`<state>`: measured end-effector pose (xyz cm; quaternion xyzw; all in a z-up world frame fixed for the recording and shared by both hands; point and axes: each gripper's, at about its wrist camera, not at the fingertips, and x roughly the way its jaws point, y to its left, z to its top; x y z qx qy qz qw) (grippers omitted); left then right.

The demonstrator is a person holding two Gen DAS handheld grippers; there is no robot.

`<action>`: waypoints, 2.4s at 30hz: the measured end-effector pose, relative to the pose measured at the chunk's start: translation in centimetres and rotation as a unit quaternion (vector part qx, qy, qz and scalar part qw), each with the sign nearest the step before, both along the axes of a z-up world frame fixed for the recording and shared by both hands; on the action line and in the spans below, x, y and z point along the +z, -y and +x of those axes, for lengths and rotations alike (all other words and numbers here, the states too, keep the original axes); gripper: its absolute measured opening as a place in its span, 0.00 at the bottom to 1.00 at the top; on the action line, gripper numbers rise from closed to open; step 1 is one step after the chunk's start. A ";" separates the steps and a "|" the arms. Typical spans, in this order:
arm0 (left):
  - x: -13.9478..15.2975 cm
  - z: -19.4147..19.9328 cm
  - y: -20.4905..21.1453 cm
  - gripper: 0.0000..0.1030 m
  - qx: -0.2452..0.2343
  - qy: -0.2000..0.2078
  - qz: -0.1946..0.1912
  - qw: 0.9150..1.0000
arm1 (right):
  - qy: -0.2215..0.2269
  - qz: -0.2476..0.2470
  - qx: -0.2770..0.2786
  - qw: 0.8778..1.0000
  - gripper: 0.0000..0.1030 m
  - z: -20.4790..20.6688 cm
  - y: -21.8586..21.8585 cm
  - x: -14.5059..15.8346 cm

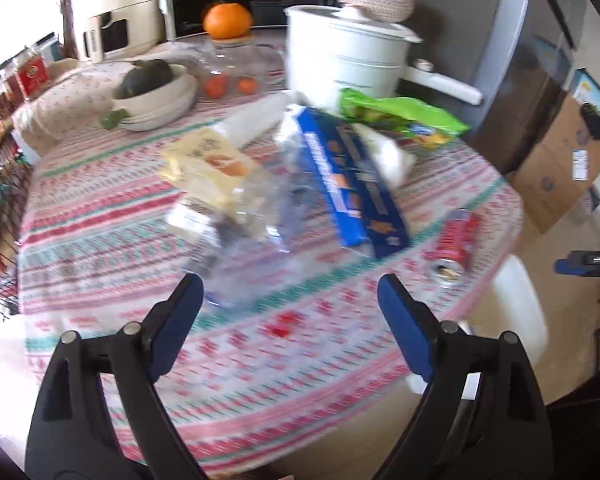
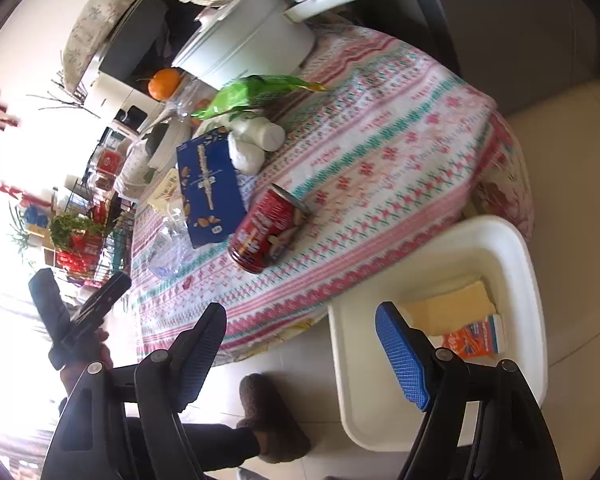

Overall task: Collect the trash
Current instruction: 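Grasp the clear plastic bottle with the left tool, then grasp the blue biscuit box with the right tool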

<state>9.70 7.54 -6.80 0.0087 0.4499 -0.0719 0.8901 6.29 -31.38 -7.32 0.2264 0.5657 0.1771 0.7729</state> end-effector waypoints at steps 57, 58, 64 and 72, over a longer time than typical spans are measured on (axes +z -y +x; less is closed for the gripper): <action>-3.9 4.3 -4.4 0.19 -0.006 -0.121 -0.032 0.992 | 0.024 -0.157 0.154 0.975 0.88 13.4 -24.6 -6.3; -3.8 4.0 -4.6 0.19 -0.007 -0.120 -0.033 0.992 | 0.025 -0.163 0.160 0.973 0.88 13.4 -25.1 -6.5; -3.9 2.7 -6.3 0.19 0.010 -0.130 -0.025 0.991 | 0.010 -0.183 0.162 0.970 0.91 14.1 -27.7 -8.4; -4.7 3.5 -6.6 0.24 0.023 -0.143 -0.041 0.989 | 0.068 -0.236 0.165 0.955 0.91 13.9 -30.4 -9.2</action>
